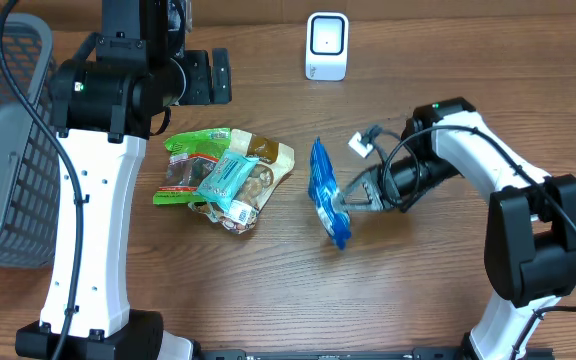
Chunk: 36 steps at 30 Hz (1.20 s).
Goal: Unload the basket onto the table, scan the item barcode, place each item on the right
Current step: 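Lower the right gripper onto the Oreo pack and grasp it, then raise the Oreo pack with the right gripper to the white scanner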
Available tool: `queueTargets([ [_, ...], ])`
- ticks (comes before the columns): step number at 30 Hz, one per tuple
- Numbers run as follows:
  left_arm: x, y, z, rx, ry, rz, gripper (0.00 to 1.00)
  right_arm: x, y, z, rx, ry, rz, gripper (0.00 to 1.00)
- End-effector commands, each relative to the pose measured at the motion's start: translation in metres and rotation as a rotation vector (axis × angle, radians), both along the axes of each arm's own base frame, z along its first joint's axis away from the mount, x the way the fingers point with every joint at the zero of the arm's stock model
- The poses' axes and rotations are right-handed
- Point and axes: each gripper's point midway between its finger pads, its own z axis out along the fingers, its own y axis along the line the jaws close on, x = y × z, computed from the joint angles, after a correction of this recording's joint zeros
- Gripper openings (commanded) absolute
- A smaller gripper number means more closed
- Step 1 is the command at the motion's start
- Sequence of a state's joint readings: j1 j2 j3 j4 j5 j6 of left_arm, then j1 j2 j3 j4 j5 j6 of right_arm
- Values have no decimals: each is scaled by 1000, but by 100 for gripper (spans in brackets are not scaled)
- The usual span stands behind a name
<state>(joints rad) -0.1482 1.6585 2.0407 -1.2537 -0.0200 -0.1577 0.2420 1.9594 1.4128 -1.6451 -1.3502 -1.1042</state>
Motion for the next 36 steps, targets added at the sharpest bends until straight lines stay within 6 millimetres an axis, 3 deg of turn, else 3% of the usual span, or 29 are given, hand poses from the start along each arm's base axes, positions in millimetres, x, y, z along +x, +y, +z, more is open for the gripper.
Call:
queueTargets([
  [1, 2, 2, -3, 2, 7, 13, 100, 27, 9, 46, 171, -57, -88, 4],
  [6, 2, 2, -3, 2, 8, 13, 100, 46, 14, 99, 205, -31, -110, 4],
  [13, 2, 2, -3, 2, 8, 13, 100, 57, 11, 210, 247, -174, -105, 4],
  [15, 2, 2, -3, 2, 7, 13, 100, 57, 8, 231, 260, -225, -106, 4],
  [18, 2, 2, -3, 2, 7, 13, 100, 60, 8, 245, 272, -268, -100, 4],
  [24, 2, 2, -3, 2, 7, 13, 100, 69, 10, 244, 270, -349, -100, 4],
  [26, 2, 2, -3, 2, 8, 13, 100, 76, 12, 237, 227, -388, -116, 4],
  [27, 2, 2, -3, 2, 8, 13, 100, 86, 12, 223, 144, -430, -148, 4],
  [30, 2, 2, -3, 2, 8, 13, 100, 150, -9, 154, -352, -541, -381, 4],
  [32, 2, 2, -3, 2, 8, 13, 100, 185, -27, 131, -556, -524, -555, 4],
  [33, 2, 2, -3, 2, 7, 13, 100, 213, -38, 118, -680, -556, -674, 4],
  [36, 2, 2, -4, 2, 9, 13, 100, 246, -40, 110, -792, -673, -786, 4],
])
